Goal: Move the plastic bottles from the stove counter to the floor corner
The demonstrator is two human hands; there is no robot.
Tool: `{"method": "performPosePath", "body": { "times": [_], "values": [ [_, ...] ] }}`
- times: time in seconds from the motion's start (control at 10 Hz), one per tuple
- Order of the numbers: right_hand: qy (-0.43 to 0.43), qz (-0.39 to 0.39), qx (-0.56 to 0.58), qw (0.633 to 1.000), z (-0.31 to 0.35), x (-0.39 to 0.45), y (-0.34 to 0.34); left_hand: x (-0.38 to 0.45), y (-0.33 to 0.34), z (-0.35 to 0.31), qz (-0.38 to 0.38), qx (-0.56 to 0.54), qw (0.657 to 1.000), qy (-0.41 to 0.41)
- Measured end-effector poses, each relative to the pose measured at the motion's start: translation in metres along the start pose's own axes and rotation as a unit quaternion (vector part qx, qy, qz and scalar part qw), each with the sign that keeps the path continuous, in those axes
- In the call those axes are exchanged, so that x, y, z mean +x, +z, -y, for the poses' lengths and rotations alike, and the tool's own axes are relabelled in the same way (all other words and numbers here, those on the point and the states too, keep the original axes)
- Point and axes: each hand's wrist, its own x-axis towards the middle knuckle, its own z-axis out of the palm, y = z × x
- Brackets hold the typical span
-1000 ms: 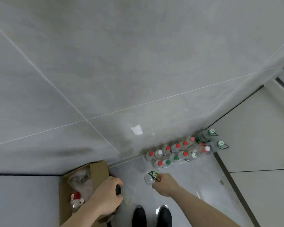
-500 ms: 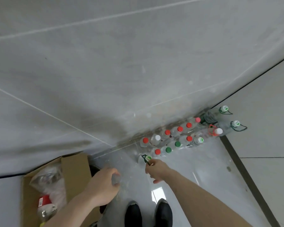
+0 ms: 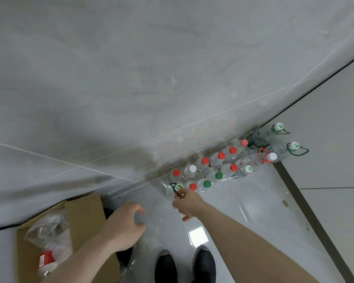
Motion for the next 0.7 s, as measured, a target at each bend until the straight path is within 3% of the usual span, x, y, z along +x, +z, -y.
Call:
{"method": "performPosePath", "body": {
  "times": [0.2, 0.7],
  "values": [
    [-0.009, -0.022, 0.026, 0.999, 0.004, 0.003, 0.0, 0.001, -0.008, -0.006, -0.007, -0.009, 1.0, 0.003],
    [-0.003, 0.003, -0.056, 0.998, -0.004, -0.016, 0.014, -0.017, -0.015, -0.016, -0.008, -0.002, 1.0, 0.006]
  ]
}}
